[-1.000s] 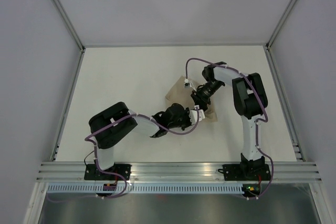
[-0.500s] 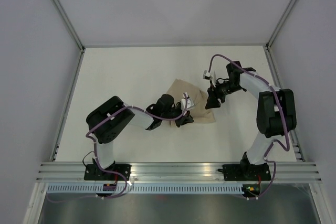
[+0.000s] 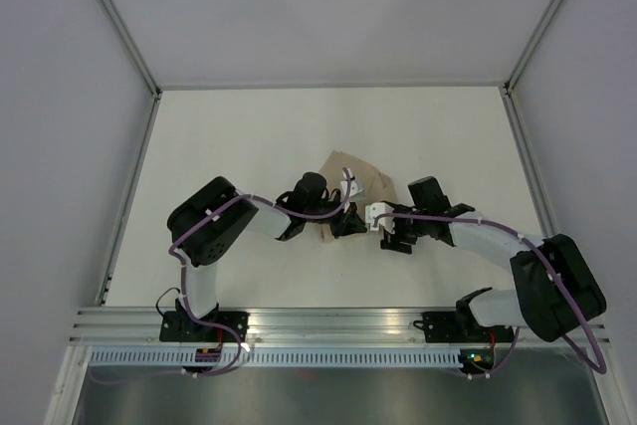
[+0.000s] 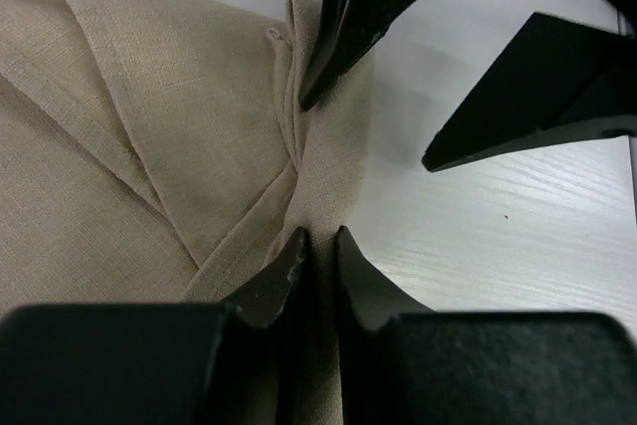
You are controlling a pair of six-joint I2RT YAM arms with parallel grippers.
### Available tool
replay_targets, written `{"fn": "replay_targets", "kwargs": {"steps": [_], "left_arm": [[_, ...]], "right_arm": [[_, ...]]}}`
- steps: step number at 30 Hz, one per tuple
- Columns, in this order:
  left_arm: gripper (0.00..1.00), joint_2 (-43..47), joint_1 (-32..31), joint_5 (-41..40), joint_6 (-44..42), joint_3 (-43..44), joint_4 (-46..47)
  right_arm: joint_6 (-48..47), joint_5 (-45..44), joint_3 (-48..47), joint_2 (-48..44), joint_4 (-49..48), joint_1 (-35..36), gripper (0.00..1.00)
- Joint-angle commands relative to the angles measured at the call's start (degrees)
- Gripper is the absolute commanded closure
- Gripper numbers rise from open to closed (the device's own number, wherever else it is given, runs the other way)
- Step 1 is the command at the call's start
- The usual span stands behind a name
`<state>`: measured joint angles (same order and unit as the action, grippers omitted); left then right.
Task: Fold the napkin, place the utensils inside, and roll it up
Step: Roll the napkin at the center of the board.
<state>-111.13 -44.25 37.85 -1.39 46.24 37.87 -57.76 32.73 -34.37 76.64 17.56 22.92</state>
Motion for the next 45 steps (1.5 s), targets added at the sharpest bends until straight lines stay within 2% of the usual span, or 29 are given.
{"fn": "replay_targets", "kwargs": {"steps": [1,4,8,13,19,20,24,27,28,30,32,37,45], "left_arm": [[0.98,-4.00,-0.22,2.50,2.53,-2.21,-10.71],[0.98,-4.09,-0.14,2.58,2.53,-2.03,-10.88],[0.98,-4.53,-0.05,2.94,2.44,-1.42,-11.24],[0.98,-4.36,0.13,3.55,1.92,-0.98,-12.11],[0.98,-4.18,0.66,5.48,1.48,-0.27,-12.55],[0.98,-4.09,0.66,5.75,1.56,-0.01,-12.55],[0.98,-3.30,1.01,6.36,0.43,0.34,-12.99],[0.92,-1.90,1.09,5.66,-0.54,0.43,-13.26],[0.86,-1.37,1.01,4.88,-0.72,0.43,-13.26],[0.83,0.46,1.10,4.08,-1.42,0.61,-13.34],[0.74,1.88,1.18,1.80,-1.77,1.13,-13.70],[0.67,6.88,2.15,-1.89,-0.37,1.93,-11.95],[0.65,13.13,5.05,-12.26,6.39,1.66,-12.20]], "right_arm": [[-3.50,-5.92,4.73,-2.37,-14.82,1.34,0.27],[-4.38,-7.50,7.29,-3.52,-20.19,1.69,0.26],[-5.70,-9.08,8.00,-2.29,-20.99,3.18,0.26],[-8.07,-8.39,7.74,-0.44,-18.80,4.24,0.32],[-11.32,-9.53,3.62,2.80,-10.11,6.70,0.46],[-12.02,-9.44,3.00,4.03,-8.00,6.70,0.54],[-13.08,-9.18,0.19,5.71,-4.21,6.88,0.66],[-13.87,-8.83,-3.75,8.34,2.02,7.14,0.73],[-13.96,-8.56,-4.91,9.04,4.04,7.23,0.77],[-14.14,-7.68,-7.19,11.15,10.10,7.23,0.78],[-13.44,-7.51,-10.97,13.17,15.36,7.23,0.80],[-12.38,-6.28,-18.18,17.48,25.93,7.23,0.84],[-7.99,-5.75,-18.63,17.75,25.69,7.23,0.86]]}}
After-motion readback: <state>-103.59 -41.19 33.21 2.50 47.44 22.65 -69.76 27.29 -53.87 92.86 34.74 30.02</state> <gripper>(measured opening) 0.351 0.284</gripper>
